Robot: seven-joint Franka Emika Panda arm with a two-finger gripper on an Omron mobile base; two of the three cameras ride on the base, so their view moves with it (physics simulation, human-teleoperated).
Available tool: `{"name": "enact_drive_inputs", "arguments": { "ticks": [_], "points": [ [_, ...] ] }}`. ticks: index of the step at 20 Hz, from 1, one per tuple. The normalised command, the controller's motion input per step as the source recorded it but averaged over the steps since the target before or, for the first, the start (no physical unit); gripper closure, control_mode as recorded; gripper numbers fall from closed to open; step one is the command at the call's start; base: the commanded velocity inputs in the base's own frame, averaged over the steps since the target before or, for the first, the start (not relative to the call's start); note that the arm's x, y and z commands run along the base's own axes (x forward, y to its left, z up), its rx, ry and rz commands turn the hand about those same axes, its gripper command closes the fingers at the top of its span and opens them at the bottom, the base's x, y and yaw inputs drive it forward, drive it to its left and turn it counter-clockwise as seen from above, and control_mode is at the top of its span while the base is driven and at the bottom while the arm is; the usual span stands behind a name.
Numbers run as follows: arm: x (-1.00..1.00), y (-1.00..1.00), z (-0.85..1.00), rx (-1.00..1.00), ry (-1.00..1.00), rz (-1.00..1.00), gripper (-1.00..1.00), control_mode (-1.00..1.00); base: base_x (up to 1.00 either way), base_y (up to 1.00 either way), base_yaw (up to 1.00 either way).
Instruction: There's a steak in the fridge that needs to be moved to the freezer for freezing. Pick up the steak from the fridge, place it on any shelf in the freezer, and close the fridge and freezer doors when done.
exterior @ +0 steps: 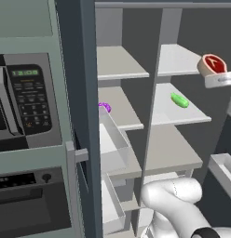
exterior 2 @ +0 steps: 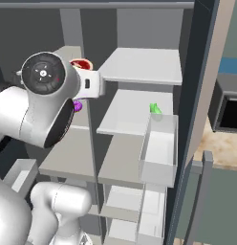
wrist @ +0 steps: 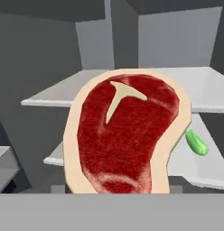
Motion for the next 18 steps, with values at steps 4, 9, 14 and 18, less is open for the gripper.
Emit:
{"name": "enact_drive_inputs", "arguments": {
  "ticks": [4,9,14,18],
  "points": [
    [-0.24,0.93,-0.01,0.01,-0.2,0.0,1.0,-1.0,0.0,0.0,0.0],
    [0.05,0.93,-0.03,0.0,-0.12,0.05,1.0,-1.0,0.0,0.0,0.0],
    [0.4,0.62,-0.05,0.01,0.0,0.15,1.0,-1.0,0.0,0.0,0.0],
    [0.39,0.61,0.0,0.0,0.0,0.06,1.0,-1.0,0.0,0.0,0.0]
  ]
}}
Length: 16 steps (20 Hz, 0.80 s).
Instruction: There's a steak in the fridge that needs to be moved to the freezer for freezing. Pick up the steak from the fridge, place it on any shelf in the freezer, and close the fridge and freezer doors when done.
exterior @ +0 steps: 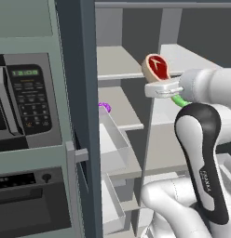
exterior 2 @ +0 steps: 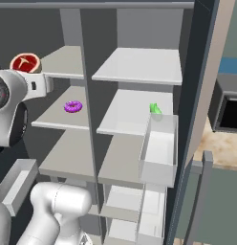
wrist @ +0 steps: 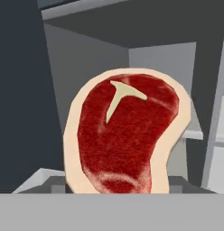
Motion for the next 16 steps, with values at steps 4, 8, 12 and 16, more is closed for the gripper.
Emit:
{"name": "enact_drive_inputs", "arguments": {
  "ticks": [4,8,12,16],
  "points": [
    [0.47,0.26,0.01,-0.03,0.09,0.0,1.0,-1.0,0.0,0.0,0.0],
    [0.56,0.04,0.0,-0.01,0.1,0.0,1.0,-1.0,0.0,0.0,0.0],
    [0.58,0.1,-0.01,-0.03,0.01,0.0,1.0,-1.0,0.0,0.0,0.0],
    [0.6,0.23,-0.01,-0.07,0.0,0.0,1.0,-1.0,0.0,0.0,0.0]
  ]
}}
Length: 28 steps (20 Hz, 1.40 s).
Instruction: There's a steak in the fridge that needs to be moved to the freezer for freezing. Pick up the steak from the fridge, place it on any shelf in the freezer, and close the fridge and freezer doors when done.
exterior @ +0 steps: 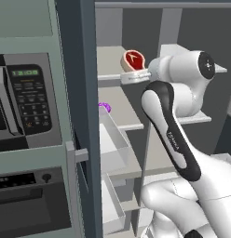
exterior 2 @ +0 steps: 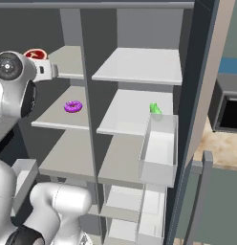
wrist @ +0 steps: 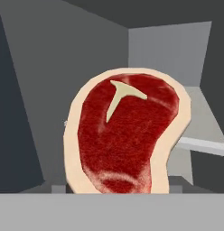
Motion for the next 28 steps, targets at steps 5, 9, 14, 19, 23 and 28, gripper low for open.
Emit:
{"name": "enact_drive_inputs", "arguments": {
  "ticks": [5,9,14,19,23,28],
  "points": [
    [0.58,0.17,0.0,-0.07,0.05,-0.07,1.0,-1.0,0.0,0.0,0.0],
    [0.48,0.25,0.0,-0.09,0.07,-0.07,1.0,-1.0,0.0,0.0,0.0],
    [0.39,0.12,-0.03,-0.07,0.01,-0.04,1.0,-1.0,0.0,0.0,0.0],
    [0.34,0.0,-0.07,-0.01,0.02,0.0,1.0,-1.0,0.0,0.0,0.0],
    [0.39,0.0,-0.19,-0.01,0.02,0.0,1.0,-1.0,0.0,0.0,0.0],
    [0.4,0.0,-0.19,0.0,0.04,0.0,1.0,-1.0,0.0,0.0,0.0]
  ]
}}
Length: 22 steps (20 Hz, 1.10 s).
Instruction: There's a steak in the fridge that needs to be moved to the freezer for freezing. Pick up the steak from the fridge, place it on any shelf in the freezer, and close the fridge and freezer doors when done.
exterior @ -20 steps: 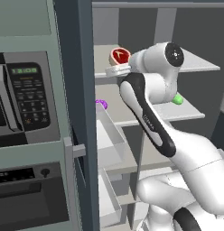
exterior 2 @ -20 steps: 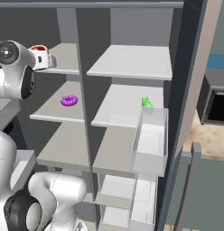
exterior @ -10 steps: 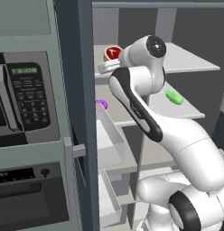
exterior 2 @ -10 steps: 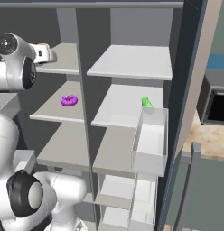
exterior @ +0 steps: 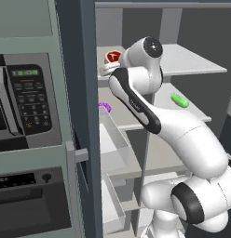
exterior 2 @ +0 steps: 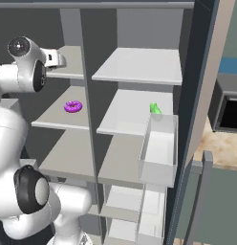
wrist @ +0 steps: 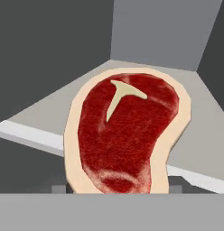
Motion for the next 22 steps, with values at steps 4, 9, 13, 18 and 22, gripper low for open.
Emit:
{"name": "enact_drive_inputs", "arguments": {
  "ticks": [4,9,13,18,22],
  "points": [
    [0.37,0.0,-0.14,0.0,0.01,0.0,1.0,-1.0,0.0,0.0,0.0],
    [0.37,0.0,-0.11,-0.01,0.03,0.0,1.0,-1.0,0.0,0.0,0.0],
    [0.39,0.0,-0.19,-0.01,0.06,0.0,1.0,-1.0,0.0,0.0,0.0],
    [0.33,0.01,-0.07,-0.02,0.0,-0.01,1.0,-1.0,0.0,0.0,0.0],
    [0.33,0.09,-0.07,-0.05,0.0,-0.03,1.0,-1.0,0.0,0.0,0.0]
  ]
}}
